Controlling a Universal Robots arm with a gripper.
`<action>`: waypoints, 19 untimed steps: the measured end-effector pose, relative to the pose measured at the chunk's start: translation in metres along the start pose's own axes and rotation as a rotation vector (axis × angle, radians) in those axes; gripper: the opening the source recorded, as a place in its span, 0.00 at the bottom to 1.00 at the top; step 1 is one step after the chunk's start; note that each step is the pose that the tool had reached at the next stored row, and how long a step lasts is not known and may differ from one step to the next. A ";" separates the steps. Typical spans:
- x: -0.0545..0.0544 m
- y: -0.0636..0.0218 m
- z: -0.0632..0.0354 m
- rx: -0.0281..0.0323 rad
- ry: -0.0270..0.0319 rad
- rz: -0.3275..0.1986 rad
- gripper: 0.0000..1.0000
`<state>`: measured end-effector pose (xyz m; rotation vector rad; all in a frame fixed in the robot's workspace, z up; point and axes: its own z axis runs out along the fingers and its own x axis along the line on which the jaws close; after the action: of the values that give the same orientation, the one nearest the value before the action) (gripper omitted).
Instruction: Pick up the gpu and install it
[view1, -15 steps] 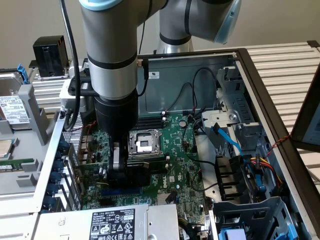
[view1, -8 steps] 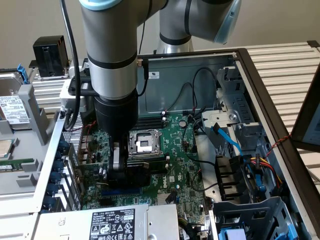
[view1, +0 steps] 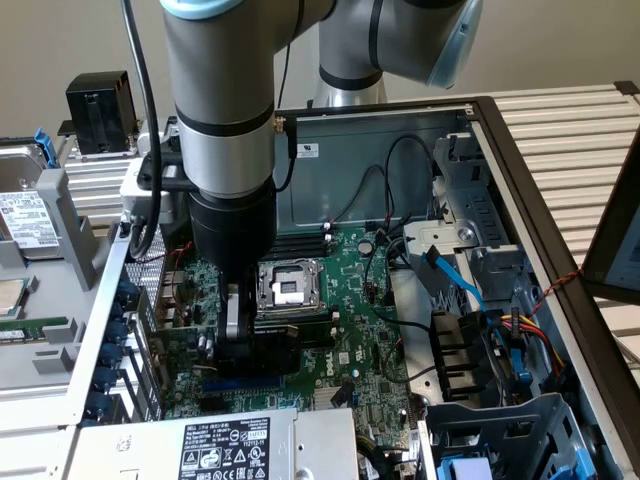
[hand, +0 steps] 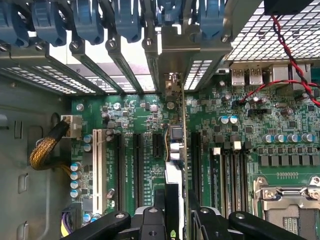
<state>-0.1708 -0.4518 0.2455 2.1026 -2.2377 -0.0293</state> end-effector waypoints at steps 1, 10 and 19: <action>0.000 0.0000 0.0001 -0.0001 0.0009 0.000 0.27; 0.000 0.0001 0.0002 0.0000 0.0024 -0.001 0.27; 0.000 0.0010 -0.0002 0.0000 0.0024 -0.001 0.27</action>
<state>-0.1718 -0.4515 0.2457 2.1030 -2.2350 -0.0268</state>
